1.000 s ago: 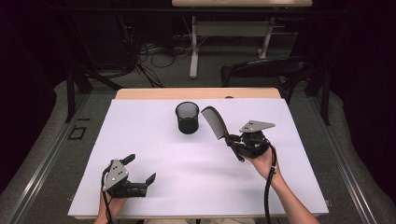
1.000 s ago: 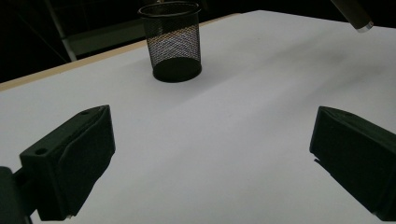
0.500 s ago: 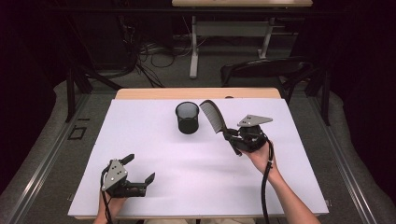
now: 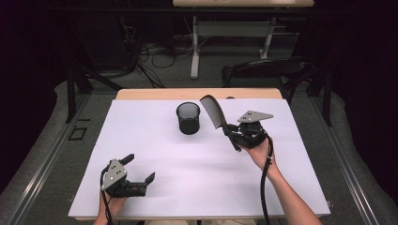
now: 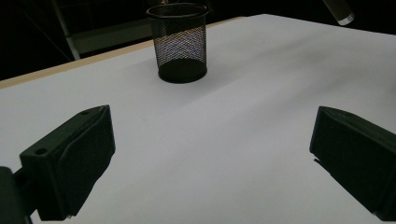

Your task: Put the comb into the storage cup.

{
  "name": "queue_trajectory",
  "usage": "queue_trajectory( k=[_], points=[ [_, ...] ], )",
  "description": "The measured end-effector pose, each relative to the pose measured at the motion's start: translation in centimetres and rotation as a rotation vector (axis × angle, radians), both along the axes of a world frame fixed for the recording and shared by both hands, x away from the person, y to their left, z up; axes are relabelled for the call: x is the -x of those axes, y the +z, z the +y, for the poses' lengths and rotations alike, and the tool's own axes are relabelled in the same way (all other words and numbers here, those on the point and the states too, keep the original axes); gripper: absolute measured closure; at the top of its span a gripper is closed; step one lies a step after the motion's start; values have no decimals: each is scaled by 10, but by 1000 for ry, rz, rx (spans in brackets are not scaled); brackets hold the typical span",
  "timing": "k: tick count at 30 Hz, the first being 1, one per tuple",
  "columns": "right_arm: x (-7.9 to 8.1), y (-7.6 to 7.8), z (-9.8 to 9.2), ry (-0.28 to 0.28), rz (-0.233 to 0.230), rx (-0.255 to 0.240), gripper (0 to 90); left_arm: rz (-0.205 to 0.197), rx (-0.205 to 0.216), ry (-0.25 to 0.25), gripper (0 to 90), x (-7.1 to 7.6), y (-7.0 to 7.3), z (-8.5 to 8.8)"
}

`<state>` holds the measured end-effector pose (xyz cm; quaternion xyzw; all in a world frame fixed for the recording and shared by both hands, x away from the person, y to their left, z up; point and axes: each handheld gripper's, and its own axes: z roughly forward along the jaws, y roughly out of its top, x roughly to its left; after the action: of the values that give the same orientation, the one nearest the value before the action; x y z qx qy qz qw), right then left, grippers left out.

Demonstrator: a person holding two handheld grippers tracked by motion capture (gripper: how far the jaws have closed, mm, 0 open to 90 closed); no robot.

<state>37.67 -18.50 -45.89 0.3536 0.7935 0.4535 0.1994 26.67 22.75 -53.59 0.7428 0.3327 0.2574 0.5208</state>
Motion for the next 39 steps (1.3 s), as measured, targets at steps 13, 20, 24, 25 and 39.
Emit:
queue_trajectory(
  k=[13, 20, 24, 25, 39],
  points=[
    [-9, 2, 6, -4, -25, -23, 730, 6, 1, -4, 3, 0, -1, -1],
    [-15, 0, 11, -8, -29, -27, 730, 4, 1, -1, 3, 0, 0, 0],
    [-19, -1, 12, -15, -33, -35, 729, 4, 1, -2, 3, 0, 0, 0],
    [-19, -1, 12, -15, -33, -35, 729, 5, 0, -4, 3, 0, 0, 0],
    [-27, 3, 18, -28, -58, -52, 729, 4, -2, -5, 3, 0, -1, -1]
  ],
)
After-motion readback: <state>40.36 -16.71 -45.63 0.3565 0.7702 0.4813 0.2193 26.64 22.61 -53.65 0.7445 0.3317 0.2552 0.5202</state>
